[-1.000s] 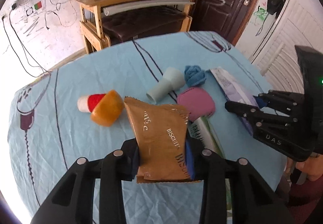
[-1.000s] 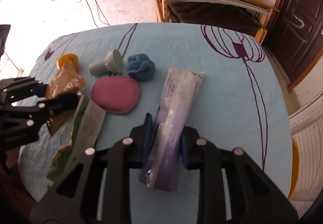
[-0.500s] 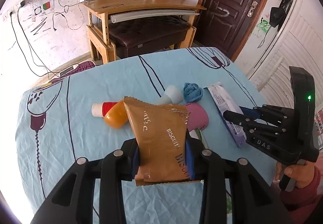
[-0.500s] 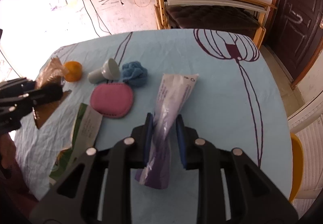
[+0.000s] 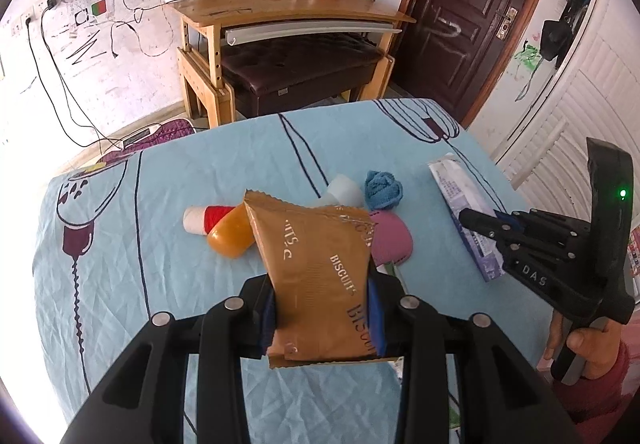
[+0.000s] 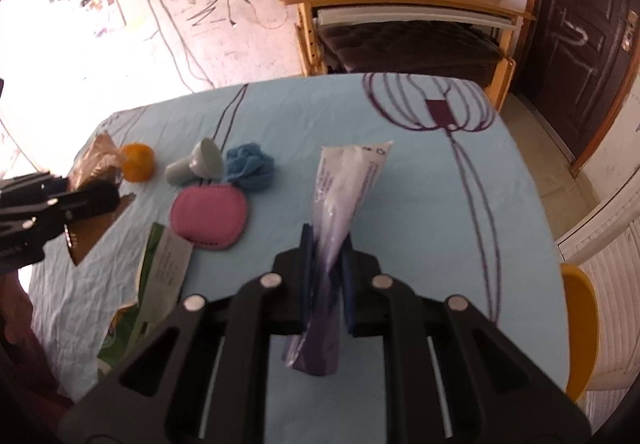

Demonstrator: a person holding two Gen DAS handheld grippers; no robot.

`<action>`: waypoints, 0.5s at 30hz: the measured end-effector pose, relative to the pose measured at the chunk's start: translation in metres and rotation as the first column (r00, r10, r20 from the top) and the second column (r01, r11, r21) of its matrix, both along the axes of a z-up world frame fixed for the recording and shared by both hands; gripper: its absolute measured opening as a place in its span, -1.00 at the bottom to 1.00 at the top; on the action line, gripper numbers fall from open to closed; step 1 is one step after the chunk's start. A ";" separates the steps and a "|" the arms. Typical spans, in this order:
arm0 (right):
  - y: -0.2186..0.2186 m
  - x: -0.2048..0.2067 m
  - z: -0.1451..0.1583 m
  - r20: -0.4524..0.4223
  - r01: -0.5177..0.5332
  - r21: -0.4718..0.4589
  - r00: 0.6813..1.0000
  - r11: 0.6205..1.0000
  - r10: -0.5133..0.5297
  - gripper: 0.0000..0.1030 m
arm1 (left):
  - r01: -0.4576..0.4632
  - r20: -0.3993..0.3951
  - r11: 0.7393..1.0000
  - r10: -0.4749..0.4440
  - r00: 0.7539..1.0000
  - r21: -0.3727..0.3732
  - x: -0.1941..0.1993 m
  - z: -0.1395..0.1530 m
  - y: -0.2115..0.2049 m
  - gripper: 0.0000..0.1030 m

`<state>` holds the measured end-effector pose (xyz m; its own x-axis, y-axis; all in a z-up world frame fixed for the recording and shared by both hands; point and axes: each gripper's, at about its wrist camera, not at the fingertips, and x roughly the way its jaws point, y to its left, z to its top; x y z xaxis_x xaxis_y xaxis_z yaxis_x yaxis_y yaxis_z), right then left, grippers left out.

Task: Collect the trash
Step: 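Lift and carry the biscuit packet and tube with both tools toward the yellow bin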

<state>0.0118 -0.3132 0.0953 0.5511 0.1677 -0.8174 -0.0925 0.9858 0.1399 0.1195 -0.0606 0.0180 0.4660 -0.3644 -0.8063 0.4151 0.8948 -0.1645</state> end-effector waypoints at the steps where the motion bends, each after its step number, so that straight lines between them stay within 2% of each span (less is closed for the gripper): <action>1: -0.003 -0.001 0.001 0.003 0.004 0.003 1.000 1.000 -0.004 -0.77 | 0.002 0.002 1.000 -0.002 1.000 0.000 0.000 0.001 -0.001 -0.38; 10: -0.037 -0.009 0.010 0.040 0.064 0.016 0.997 0.998 -0.064 -0.77 | 0.042 0.031 0.999 -0.043 0.999 0.019 -0.002 0.015 -0.030 -0.38; 15: -0.067 -0.018 0.012 0.055 0.115 0.023 0.992 0.993 -0.116 -0.77 | 0.094 0.045 0.995 -0.096 0.994 0.045 -0.005 0.021 -0.063 -0.38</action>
<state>-0.0067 -0.3804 0.1074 0.6130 0.1155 -0.7816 0.0137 0.9875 0.1567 0.1146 -0.1236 0.0390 0.4689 -0.3740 -0.8001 0.5046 0.8569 -0.1048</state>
